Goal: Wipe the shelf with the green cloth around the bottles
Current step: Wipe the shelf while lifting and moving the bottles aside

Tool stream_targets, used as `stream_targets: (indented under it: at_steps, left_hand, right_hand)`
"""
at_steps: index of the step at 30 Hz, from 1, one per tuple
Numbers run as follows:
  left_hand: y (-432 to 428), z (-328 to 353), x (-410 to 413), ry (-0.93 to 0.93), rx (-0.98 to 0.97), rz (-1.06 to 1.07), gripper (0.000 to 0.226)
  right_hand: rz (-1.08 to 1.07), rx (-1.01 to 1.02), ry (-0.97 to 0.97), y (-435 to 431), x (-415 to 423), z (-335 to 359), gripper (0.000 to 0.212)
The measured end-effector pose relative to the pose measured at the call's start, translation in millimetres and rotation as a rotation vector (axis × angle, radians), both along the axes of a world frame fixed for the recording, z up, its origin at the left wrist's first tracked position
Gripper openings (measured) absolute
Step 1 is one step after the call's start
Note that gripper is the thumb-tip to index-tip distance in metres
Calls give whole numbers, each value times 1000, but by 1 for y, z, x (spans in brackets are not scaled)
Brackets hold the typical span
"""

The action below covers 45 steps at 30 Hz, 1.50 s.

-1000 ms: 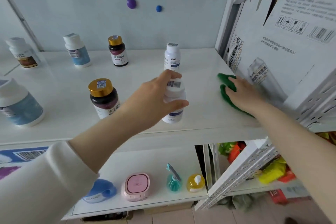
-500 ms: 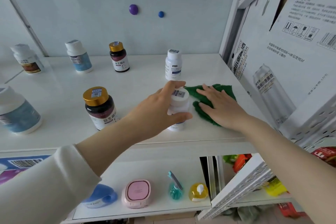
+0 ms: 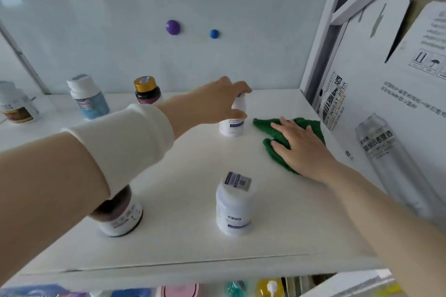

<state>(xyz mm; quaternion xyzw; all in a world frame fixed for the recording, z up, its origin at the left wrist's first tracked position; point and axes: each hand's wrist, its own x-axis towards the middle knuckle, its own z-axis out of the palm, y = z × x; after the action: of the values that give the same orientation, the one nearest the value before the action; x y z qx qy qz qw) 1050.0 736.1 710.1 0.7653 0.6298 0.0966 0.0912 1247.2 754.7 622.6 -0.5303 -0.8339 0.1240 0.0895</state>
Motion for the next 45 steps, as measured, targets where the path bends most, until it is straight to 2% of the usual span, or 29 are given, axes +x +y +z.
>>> stream_targets:
  at_steps: [5, 8, 14, 16, 18, 22, 24, 26, 29, 31, 33, 35, 38, 40, 42, 45]
  left_hand:
    - [28, 6, -14, -81, -62, -40, 41]
    - [44, 24, -31, -102, -17, 16, 42]
    - [61, 34, -49, -128, 30, 59, 42]
    - [60, 35, -48, -118, 26, 56, 42]
    - [59, 36, -48, -119, 31, 55, 42]
    - [55, 38, -48, -109, 43, 58, 42]
    - [54, 37, -50, -114, 49, 56, 42]
    - [55, 36, -52, -122, 55, 73, 42]
    - [59, 39, -53, -117, 60, 109, 43]
    - [63, 39, -54, -91, 54, 119, 43]
    - [66, 40, -54, -71, 53, 112, 43]
    - [67, 39, -54, -83, 57, 111, 43]
    - [65, 37, -54, -97, 68, 116, 43]
    - [62, 34, -54, -98, 63, 108, 43]
    - [59, 32, -55, -96, 63, 102, 43]
    - [56, 31, -57, -89, 70, 105, 43]
  right_hand:
    - [-200, 64, -91, 76, -7, -1, 55]
    - [-201, 23, -70, 99, -38, 0, 55]
    - [418, -2, 92, 5, -88, 6, 51]
    - [521, -58, 94, 1, -75, 9, 52]
    - [453, -59, 73, 30, -57, 12, 53]
    - [-26, 45, -63, 117, -43, 11, 54]
    - [-115, 49, -95, 133, -62, 5, 56]
    - [-6, 67, -68, 118, -92, 4, 56]
    - [355, 81, 11, 47, -123, 7, 54]
    - [532, 10, 67, 6, -123, 8, 55]
    - [605, -39, 80, 4, -108, 10, 56]
    - [507, -30, 57, 35, -88, 12, 56]
    - [75, 67, -12, 108, -54, 9, 56]
    - [-147, 45, -73, 139, -46, 6, 58]
    - [-200, 21, -67, 144, -61, 2, 58]
    - [33, 69, 1, 98, -95, 2, 55]
